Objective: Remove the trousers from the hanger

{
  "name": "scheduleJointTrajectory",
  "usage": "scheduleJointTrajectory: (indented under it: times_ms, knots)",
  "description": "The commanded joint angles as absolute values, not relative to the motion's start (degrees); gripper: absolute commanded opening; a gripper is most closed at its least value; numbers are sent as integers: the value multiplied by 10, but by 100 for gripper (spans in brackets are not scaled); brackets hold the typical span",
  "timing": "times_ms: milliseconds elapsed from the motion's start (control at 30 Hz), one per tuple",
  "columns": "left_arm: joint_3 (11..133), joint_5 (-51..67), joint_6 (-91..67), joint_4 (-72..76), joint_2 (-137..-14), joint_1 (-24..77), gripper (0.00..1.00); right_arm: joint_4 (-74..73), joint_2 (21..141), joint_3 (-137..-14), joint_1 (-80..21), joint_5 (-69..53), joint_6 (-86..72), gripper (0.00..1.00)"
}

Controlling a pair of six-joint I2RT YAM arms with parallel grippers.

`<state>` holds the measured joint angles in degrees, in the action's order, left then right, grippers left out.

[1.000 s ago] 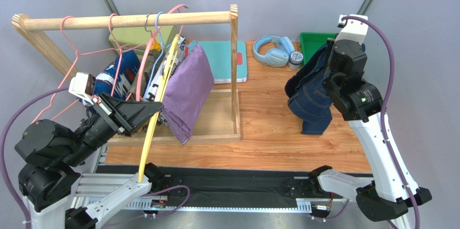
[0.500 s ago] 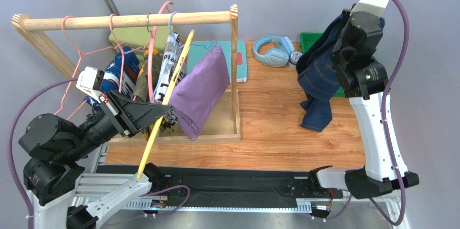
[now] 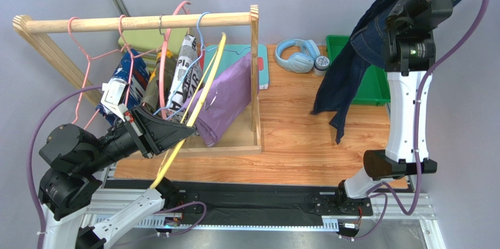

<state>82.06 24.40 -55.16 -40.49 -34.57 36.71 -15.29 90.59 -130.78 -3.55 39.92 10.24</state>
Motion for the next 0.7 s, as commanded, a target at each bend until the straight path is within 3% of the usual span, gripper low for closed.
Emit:
scheduleJointTrajectory:
  times_ms: [0, 367, 667]
  knots:
    - [816, 293, -503, -359, -309, 369, 0, -75, 949, -1248, -11, 356, 66, 0]
    - [873, 343, -463, -364, -322, 369, 0, -61, 1082, -1106, 22, 354, -14, 0]
    - [872, 349, -450, -379, -323, 369, 0, -301, 1211, -1140, 70, 303, -162, 0]
